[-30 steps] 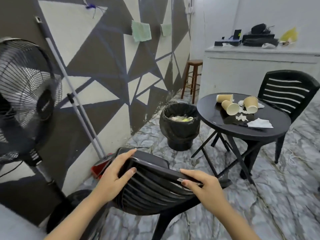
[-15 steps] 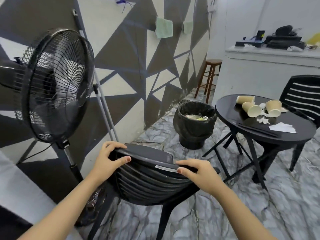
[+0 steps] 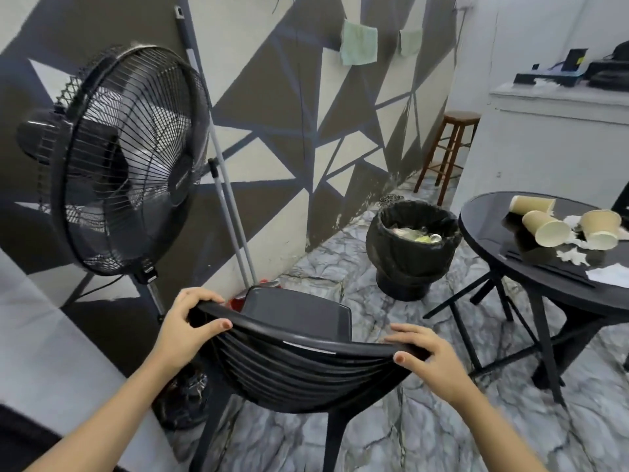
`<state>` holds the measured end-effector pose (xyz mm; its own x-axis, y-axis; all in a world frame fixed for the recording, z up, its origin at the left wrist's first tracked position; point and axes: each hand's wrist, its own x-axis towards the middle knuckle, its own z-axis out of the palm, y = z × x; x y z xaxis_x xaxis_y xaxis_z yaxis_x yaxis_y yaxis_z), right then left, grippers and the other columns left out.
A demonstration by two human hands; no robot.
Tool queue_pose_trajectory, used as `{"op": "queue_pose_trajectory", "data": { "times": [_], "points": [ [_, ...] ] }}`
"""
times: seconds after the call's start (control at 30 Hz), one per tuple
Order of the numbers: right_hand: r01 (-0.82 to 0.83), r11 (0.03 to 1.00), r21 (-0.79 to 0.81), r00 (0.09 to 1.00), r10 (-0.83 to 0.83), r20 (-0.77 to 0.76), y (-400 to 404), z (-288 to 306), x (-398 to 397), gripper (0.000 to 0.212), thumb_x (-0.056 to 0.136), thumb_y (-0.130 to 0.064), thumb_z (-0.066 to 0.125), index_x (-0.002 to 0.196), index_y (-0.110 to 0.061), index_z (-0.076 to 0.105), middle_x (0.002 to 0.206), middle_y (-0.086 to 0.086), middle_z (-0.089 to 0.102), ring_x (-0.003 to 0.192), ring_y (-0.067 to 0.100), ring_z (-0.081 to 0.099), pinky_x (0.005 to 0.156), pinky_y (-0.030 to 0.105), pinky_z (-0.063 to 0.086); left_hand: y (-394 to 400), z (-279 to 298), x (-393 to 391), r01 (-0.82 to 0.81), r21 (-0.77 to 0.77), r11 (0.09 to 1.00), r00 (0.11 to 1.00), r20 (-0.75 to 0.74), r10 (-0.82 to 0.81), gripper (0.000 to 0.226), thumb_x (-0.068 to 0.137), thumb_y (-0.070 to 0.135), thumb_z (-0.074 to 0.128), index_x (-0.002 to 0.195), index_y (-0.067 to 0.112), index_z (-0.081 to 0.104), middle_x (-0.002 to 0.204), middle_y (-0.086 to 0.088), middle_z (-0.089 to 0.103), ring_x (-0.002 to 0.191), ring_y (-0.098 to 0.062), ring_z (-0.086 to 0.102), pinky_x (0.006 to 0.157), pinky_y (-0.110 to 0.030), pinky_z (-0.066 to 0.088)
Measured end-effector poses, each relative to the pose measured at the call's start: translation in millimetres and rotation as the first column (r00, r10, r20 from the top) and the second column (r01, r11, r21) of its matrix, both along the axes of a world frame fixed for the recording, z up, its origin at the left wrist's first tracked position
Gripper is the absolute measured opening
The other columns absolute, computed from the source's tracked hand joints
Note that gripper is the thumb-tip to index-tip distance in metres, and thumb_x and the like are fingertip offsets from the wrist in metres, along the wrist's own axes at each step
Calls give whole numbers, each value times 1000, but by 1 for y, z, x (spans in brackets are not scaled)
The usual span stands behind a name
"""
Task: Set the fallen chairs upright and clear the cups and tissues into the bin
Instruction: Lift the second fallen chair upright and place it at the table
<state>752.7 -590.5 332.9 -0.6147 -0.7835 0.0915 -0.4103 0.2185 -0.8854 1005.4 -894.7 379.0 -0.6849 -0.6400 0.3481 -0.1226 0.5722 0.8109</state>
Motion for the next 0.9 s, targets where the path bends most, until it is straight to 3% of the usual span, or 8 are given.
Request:
{"op": "queue_pose_trajectory", "data": {
  "times": [0.2,0.3,0.37,0.47,0.6,0.7,0.8,0.9],
  "points": [
    [73,985,-158,985,-46,167,-40,2,-16,54,50,-74,67,95,-45,67,128,-11,52,117,-6,46,96,21,37,-9,-17,15,-169,85,982,985,-18,171,39,56,35,72,92,36,56,99,5,60,96,-11,55,84,-7,39],
    [7,986,-166,975,31,222,-66,14,-28,30,68,-42,76,96,-34,68,123,-4,58,115,7,52,87,13,44,-15,-22,25,-217,129,968,974,-32,223,37,52,44,70,85,29,59,88,11,62,87,-13,55,76,-10,41],
    [0,983,-185,959,52,279,-76,14,-37,25,68,-29,79,91,-26,69,118,-1,63,112,14,57,80,11,47,-15,-25,27,-228,163,960,971,-31,236,39,51,46,69,81,24,59,87,4,61,84,-21,54,76,-23,42],
    [39,974,-225,950,34,311,-77,11,-41,57,40,-64,81,82,-25,71,96,-8,70,92,7,63,75,14,50,-16,-25,24,-238,173,956,968,-43,248,39,51,45,69,81,23,59,90,-8,59,87,-25,54,82,-36,41],
    [70,951,-300,924,51,380,-78,10,-39,41,43,-49,84,74,-24,73,76,-4,69,74,8,63,63,13,50,-16,-20,19,-236,182,954,968,-38,247,41,48,45,69,82,23,62,90,-9,59,83,-15,56,76,-18,43],
    [119,945,-305,927,4,374,-76,5,-38,65,26,-66,83,74,-23,74,74,-7,70,74,8,63,67,18,52,-15,-20,19,-233,182,955,968,-52,246,38,47,42,69,80,24,63,89,-10,59,81,-9,55,75,-14,41],
    [154,938,-310,930,-31,367,-65,6,-32,69,25,-69,81,75,-22,74,78,-1,71,78,16,64,72,26,53,-17,-20,16,-189,203,961,976,-66,206,35,48,40,69,79,24,63,86,-5,60,80,-9,56,74,-13,42],
    [223,921,-321,923,-93,373,-49,14,-27,68,22,-68,82,73,-22,74,73,-3,72,72,12,66,64,20,53,-13,-19,4,-130,234,963,985,-80,153,24,54,24,71,75,23,62,79,8,63,75,-5,55,70,-9,42]
  ]
}}
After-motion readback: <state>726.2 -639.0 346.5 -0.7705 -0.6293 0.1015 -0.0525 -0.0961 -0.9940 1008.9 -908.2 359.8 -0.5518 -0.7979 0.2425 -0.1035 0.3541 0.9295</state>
